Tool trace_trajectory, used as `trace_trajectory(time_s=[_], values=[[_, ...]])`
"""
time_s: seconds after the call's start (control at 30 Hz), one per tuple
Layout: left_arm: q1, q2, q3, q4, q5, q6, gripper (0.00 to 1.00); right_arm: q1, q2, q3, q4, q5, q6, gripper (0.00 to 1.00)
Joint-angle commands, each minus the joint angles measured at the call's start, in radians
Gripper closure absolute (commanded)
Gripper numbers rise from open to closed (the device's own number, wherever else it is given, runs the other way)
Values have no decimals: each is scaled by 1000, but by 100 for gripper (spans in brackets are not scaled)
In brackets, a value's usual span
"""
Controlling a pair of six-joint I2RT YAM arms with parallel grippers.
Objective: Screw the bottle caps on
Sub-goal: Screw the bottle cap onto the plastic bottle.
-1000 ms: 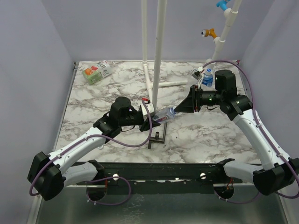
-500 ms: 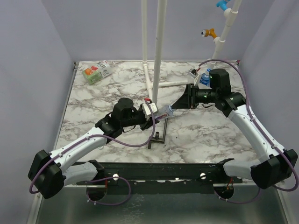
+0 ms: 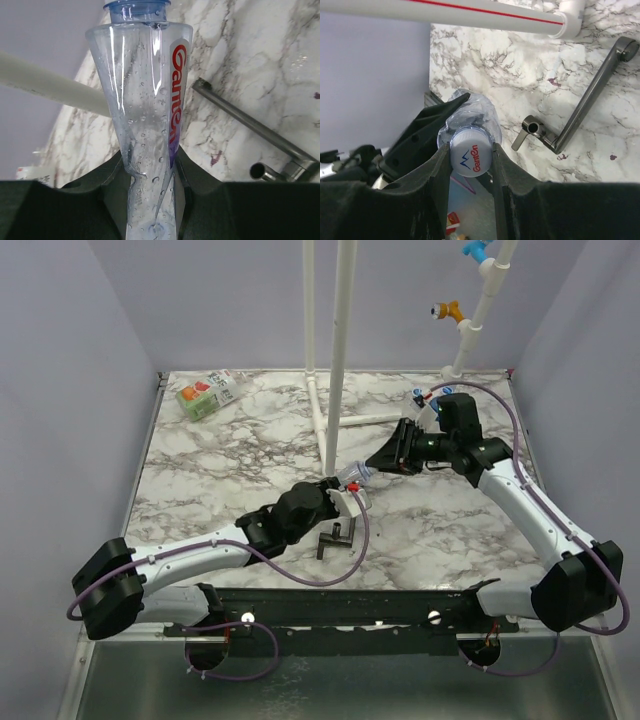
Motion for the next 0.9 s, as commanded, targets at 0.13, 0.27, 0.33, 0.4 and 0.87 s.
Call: trace_trajectory(time_s=[0.13,0.27,0.33,0.4,0.87], values=[[-82,31,22,439,-144,197,100,47,32,-4,-10,19,210,79],[-81,30,15,379,-97,177,100,47,26,67,-37,76,196,70],[-74,27,15,337,-67,143,100,47,18,105,-43,103,183,59],[-62,22,14,298,-27,101,100,47,6,137,-46,126,169,42],[112,-35,-32,158,375,-286,100,47,-126,226,-64,261,-68,0]])
